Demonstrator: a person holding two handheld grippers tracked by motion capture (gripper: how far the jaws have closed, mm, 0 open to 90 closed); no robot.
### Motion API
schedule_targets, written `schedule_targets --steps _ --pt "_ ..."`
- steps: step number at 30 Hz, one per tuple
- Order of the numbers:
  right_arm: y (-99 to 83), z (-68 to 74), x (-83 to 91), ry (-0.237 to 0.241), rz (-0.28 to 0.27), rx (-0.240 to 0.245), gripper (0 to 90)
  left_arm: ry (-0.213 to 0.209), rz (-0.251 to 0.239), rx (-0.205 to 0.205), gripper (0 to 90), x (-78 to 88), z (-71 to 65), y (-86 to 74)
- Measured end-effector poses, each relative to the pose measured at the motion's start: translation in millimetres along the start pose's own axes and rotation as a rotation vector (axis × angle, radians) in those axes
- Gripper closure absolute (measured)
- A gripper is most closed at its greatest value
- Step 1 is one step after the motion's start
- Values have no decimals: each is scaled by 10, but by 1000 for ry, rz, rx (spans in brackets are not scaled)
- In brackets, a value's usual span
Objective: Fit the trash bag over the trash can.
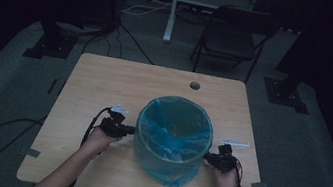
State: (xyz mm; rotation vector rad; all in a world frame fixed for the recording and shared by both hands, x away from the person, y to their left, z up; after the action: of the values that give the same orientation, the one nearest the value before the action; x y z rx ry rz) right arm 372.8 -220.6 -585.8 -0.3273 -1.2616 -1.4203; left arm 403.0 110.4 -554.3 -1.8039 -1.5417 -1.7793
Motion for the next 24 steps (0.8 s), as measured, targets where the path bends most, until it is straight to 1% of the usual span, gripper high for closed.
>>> schedule_targets --steps 1,2,3,4,5,6,7,8,9,10,11,12,13,14,15,17,18,20,21,22,23,24 --pt "-7 -9 -26 -1 1 -2 889 8 3 2 898 -7 14 -7" --pt "-11 -18 -45 -2 5 -4 889 7 -6 7 898 -11 26 -6" --pt "-7 -23 -53 2 3 -6 876 -10 -22 13 893 -3 29 -2" --pt "0 -27 -48 4 2 -8 834 -14 -35 23 848 9 39 2" --pt "12 -35 -33 -5 0 -6 770 -15 -55 28 780 31 48 10" --pt "26 -45 -6 -10 -11 -8 712 -13 -83 22 697 60 49 18" --pt "41 -47 29 4 -24 -12 670 1 -100 16 627 91 60 19" --pt "56 -53 70 11 -36 -12 617 -6 -123 5 588 125 59 23" --pt "73 -63 112 10 -49 -6 554 -23 -153 -15 525 161 48 28" --pt "90 -69 153 13 -59 5 504 -31 -186 -30 475 199 36 33" --pt "90 -69 153 13 -59 5 504 -31 -186 -30 434 199 36 33" --pt "107 -80 189 12 -64 13 452 -32 -217 -46 434 248 18 33" --pt "131 -82 244 23 -79 21 383 -31 -215 -45 326 264 11 27" --pt "145 -85 279 23 -92 23 344 -32 -216 -50 263 282 1 15" --pt "157 -93 310 16 -97 25 286 -21 -222 -55 190 297 -1 7" --pt "183 -100 354 15 -110 33 198 -2 -238 -54 168 328 3 -1" --pt "192 -113 372 2 -113 44 161 0 -231 -53 87 333 4 -8" --pt "219 -128 417 -16 -140 53 150 28 -242 -48 78 354 18 -12" --pt "236 -135 442 -20 -161 43 149 30 -254 -48 33 367 19 -11" --pt "253 -137 469 -18 -184 40 149 45 -264 -44 26 380 26 -13" --pt "268 -134 495 -13 -207 45 149 49 -270 -49 26 390 24 -18" --pt "280 -134 522 -16 -224 49 149 47 -289 -51 26 404 20 -21"
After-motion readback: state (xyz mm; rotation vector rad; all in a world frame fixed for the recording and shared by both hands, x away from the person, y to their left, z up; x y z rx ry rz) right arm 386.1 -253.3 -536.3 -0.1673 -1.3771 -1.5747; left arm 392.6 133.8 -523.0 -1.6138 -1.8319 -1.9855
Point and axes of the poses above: each handheld gripper's, and its own axes: x roughly backward along the jaws, y roughly out of its top, z roughly to its left, the point moved 7 cm from there along -x, roughly forward along the jaws, and after that the axes turned 10 degrees about z, right-handed, at the moved point
